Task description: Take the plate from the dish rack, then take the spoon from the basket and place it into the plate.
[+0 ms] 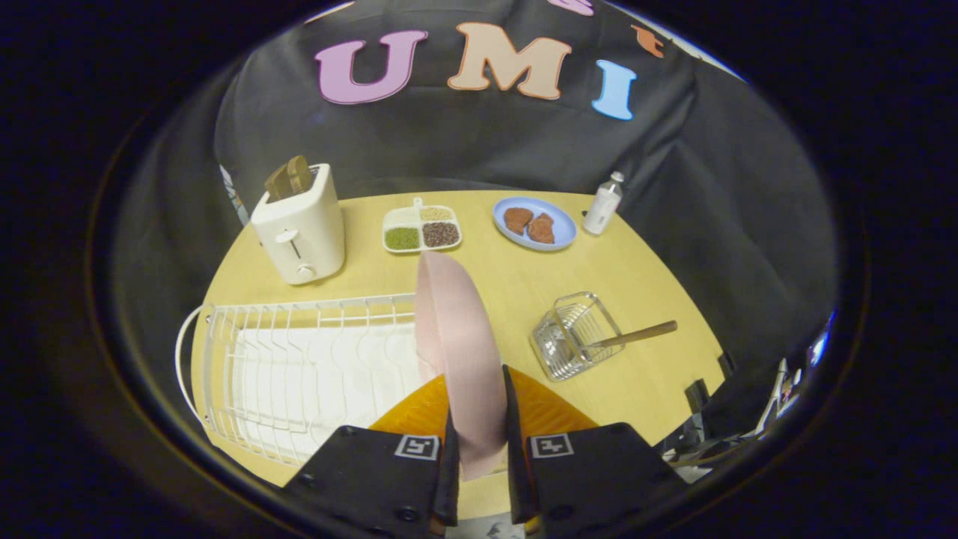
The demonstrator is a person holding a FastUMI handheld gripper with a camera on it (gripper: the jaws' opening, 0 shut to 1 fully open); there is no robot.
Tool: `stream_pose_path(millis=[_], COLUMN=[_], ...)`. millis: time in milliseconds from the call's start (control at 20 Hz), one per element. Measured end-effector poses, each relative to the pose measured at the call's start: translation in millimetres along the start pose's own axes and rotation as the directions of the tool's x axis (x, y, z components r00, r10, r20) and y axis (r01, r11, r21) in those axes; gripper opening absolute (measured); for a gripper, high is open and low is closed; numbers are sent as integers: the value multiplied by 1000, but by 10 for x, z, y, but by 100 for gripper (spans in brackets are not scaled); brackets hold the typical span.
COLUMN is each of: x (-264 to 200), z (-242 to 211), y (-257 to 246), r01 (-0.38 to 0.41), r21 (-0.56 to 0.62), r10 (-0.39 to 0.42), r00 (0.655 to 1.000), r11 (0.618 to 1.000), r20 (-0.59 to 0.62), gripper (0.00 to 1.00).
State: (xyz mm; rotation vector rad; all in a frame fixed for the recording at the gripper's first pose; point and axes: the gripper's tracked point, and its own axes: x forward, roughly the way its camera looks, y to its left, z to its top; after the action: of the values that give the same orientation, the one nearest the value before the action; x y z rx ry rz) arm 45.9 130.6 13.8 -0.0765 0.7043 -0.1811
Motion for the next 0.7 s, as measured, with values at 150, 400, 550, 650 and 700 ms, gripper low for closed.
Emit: stream_pose_path(millis=[150,400,550,650,700], x=[-29,-24,-13,-19,-47], z=[90,185,332,455,500], y=[-135,-161,-128,-80,-82], r01=[56,83,114,139,156], r21=[20,5,-70,-131,-142], r10=[-57,-83,-106,-121,-134], r00=[998,995,988,983,979], r11=[998,997,991,981,978], r20=[28,64,110,142,155], gripper=[25,22,21,21,20])
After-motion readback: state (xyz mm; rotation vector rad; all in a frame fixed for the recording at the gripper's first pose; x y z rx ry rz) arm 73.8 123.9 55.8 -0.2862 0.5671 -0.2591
